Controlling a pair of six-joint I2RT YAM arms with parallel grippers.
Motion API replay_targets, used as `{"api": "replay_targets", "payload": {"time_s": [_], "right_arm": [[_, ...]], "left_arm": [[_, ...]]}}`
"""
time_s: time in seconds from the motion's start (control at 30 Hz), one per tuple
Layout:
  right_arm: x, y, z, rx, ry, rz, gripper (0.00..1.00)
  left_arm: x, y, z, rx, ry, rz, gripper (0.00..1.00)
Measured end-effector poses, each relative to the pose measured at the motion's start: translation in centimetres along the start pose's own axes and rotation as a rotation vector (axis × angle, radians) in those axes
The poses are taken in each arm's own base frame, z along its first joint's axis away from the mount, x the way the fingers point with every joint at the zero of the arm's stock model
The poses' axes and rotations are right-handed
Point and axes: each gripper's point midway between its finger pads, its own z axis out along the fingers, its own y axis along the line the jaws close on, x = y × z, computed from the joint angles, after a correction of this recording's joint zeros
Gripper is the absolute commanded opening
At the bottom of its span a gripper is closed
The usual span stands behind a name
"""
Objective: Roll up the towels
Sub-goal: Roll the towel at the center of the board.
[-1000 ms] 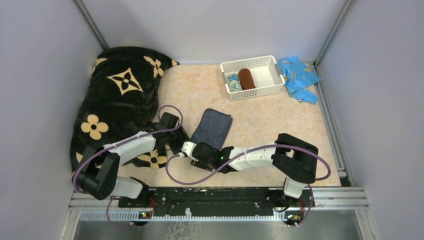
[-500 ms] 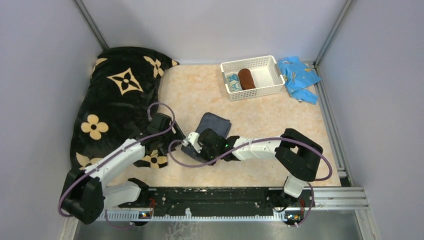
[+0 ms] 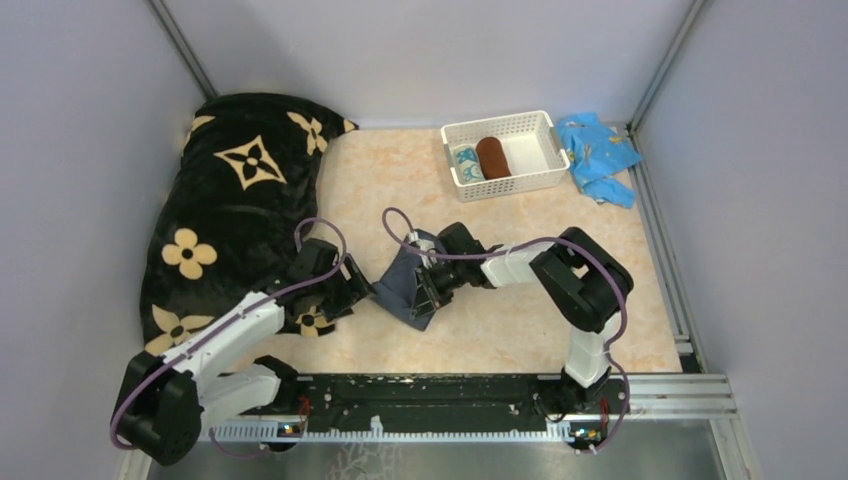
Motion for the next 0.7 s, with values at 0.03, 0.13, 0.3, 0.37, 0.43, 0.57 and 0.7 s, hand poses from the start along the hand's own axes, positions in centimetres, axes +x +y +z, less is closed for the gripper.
{"api": "replay_targets", "payload": {"time_s": [0.03, 0.13, 0.3, 0.37, 0.43, 0.57, 0.7], "right_arm": [[0.0, -0.1, -0.1, -0.029, -0.004, 0.037, 0.04], [0.0, -0.6, -0.6, -0.081, -0.004, 0.128, 0.05], [0.1, -1.1, -0.9, -0.125, 0.004, 0.207, 0.09], [0.0, -1.2, -0.9, -0.121, 0.007, 0.213, 0.14], [-0.1, -1.3, -1.0, -0.109, 0.009, 0.211, 0.19], [-0.5, -1.7, -1.8, -0.023, -0.01, 0.168, 0.37], [-1.7, -1.9, -3.7, 0.144, -0.066, 0.044, 0.49]], "left_arm": [[0.2, -0.1, 0.3, 0.003, 0.015, -0.003, 0.82], [0.6, -0.4, 1.4, 0.009, 0.047, -0.009, 0.81], [0.7, -0.6, 3.1, 0.0, 0.077, -0.011, 0.79], [0.7, -0.5, 3.6, -0.009, 0.081, -0.014, 0.77], [0.5, -0.8, 4.0, -0.01, 0.08, -0.015, 0.73], [0.1, -1.2, 4.7, -0.011, 0.082, -0.016, 0.7], [0.0, -1.4, 4.9, -0.01, 0.079, -0.019, 0.68]]}}
